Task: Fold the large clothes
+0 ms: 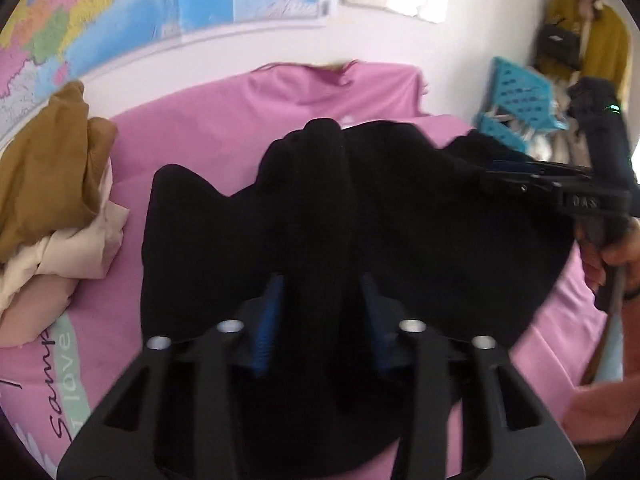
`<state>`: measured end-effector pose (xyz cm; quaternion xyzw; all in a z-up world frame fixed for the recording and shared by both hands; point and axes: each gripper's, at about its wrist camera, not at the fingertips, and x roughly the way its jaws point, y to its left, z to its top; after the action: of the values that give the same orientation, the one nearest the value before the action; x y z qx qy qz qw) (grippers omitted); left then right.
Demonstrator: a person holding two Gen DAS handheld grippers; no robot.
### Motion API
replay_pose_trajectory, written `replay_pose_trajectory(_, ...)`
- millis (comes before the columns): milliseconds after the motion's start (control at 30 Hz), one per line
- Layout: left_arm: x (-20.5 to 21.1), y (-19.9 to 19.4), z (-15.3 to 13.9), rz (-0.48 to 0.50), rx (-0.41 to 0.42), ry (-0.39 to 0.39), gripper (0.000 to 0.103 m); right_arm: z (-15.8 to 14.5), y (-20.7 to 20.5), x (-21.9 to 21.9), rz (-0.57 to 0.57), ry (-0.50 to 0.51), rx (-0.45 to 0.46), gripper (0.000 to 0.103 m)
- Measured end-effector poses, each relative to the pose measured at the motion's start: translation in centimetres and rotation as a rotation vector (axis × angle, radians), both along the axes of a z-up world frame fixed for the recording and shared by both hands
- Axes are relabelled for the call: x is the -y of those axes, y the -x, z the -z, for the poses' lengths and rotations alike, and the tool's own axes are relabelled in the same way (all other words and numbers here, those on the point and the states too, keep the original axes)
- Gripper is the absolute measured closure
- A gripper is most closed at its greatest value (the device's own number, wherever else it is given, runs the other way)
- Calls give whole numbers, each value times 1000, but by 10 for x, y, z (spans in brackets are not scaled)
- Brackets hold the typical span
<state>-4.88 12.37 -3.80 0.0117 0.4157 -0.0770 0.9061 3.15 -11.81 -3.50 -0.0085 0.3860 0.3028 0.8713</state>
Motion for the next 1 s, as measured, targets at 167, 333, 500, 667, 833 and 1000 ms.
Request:
replay_pose_trajectory(167,-10,-18,-12,-22,19,39,94,-14,-6,-10,-13,15,61,99)
replay_pose_trajectory(333,-8,-24,-38,-45,123,14,95,-53,-15,-2,69,-66,188,100)
replay_pose_trajectory(500,-12,-41,-20,-59,62,17,92,-9,-42,-26,54,104,71,99)
replay_pose_trajectory(667,-13,-49,10,-95,-20,1,80,15,-46,-29,33,136,-13,90)
replay_pose_trajectory(833,-17,-45,12,-105,-17,8,71,0,-36,-8,68,35,-23,65)
replay_pose_trajectory(1000,-15,-43,12,-116,-15,-19,58,-15,-15,3,55,3,13,62)
